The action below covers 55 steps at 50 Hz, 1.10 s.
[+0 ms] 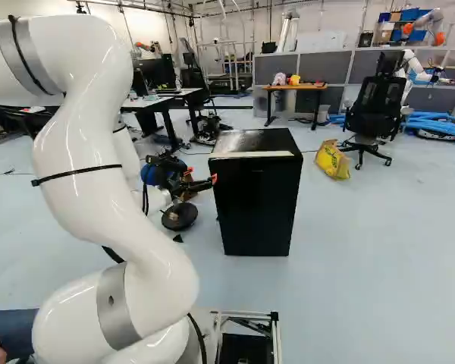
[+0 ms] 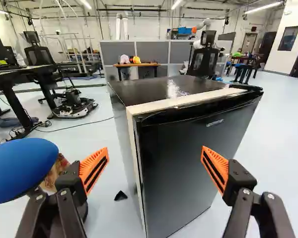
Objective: Grab a drink from the fridge
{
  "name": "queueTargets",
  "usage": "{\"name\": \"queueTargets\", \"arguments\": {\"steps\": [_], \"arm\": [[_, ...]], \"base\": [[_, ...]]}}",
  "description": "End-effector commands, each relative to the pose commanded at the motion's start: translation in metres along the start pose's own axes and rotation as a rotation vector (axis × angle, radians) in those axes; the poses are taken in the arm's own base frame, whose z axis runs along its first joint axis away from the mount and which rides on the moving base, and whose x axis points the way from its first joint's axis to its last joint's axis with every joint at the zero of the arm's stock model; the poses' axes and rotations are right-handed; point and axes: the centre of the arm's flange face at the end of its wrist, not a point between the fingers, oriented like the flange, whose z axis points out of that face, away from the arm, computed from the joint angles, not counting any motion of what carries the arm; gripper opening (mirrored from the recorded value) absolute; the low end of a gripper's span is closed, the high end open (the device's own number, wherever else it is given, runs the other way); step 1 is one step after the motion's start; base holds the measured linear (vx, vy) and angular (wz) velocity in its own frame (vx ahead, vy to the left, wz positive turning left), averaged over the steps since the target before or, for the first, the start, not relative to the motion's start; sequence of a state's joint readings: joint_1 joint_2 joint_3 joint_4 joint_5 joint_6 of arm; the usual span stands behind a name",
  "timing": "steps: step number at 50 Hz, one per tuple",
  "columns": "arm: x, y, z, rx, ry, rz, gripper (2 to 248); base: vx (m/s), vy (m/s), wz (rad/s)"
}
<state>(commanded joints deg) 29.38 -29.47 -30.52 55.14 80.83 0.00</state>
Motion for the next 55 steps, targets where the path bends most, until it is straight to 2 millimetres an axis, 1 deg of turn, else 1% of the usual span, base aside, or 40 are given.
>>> {"name": "queueTargets", "arguments": {"steps": [15,55], "arm": [[0.000,-0.005,0.012,-0.015,0.007,0.012,247],[0.002,-0.012,0.052,-0.074,0.030,0.050,247]], "base": [[0.000,0.000,0.000],[0.000,0.000,0.000]]}}
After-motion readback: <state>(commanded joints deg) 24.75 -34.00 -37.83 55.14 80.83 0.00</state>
